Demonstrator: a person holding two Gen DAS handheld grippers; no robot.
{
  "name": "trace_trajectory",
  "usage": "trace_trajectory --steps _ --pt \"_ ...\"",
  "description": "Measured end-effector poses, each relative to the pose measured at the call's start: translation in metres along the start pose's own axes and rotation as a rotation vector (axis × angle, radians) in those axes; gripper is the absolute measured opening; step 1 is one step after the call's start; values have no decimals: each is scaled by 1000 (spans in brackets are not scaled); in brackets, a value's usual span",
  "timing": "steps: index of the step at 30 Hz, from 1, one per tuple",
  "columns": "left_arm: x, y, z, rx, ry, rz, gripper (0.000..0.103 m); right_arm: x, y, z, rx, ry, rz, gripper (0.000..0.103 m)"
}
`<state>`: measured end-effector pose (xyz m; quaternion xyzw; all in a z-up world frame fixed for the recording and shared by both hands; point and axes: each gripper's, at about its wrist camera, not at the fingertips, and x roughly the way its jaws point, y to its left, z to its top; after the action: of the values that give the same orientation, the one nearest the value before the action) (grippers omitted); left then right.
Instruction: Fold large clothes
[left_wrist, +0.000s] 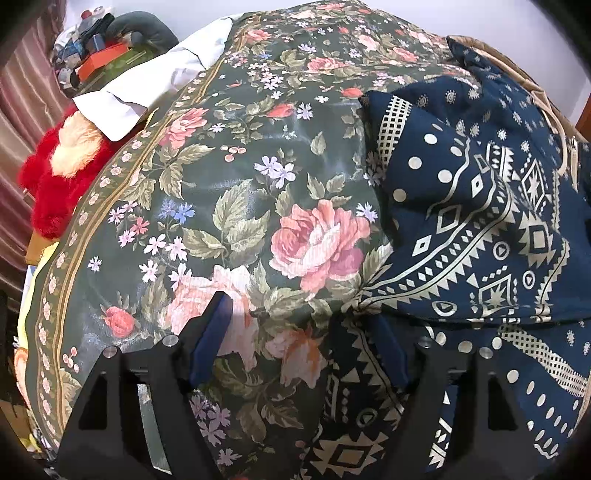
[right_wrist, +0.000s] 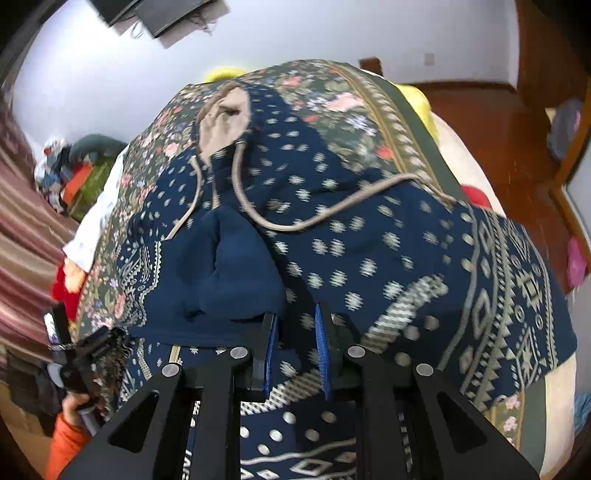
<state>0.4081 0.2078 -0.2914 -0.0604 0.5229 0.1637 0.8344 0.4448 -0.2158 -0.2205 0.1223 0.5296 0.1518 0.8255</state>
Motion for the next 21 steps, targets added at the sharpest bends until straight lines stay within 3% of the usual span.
trace_trajectory --steps 3,6,8,11,15,19,21 --pt "2 -1 1 17 4 12 76 -2 -10 0 -13 78 6 15" --pt "1 -3 -2 47 3 27 76 -22 -24 -1 -93 46 -196 15" --pt "-3 -6 -6 71 8 7 75 -34 -32 -2 -111 33 -233 15" --pt "-16 -12 -17 145 7 -21 73 -46 -31 -1 -155 31 -235 15" --pt "-48 -15 -26 218 -43 -37 73 -45 7 3 -270 -4 -203 15" --pt "-70 -9 -11 194 -102 -55 73 -21 66 7 -371 -11 -101 15" --pt "-70 -9 3 172 -111 -65 73 -4 91 8 -412 2 -90 15"
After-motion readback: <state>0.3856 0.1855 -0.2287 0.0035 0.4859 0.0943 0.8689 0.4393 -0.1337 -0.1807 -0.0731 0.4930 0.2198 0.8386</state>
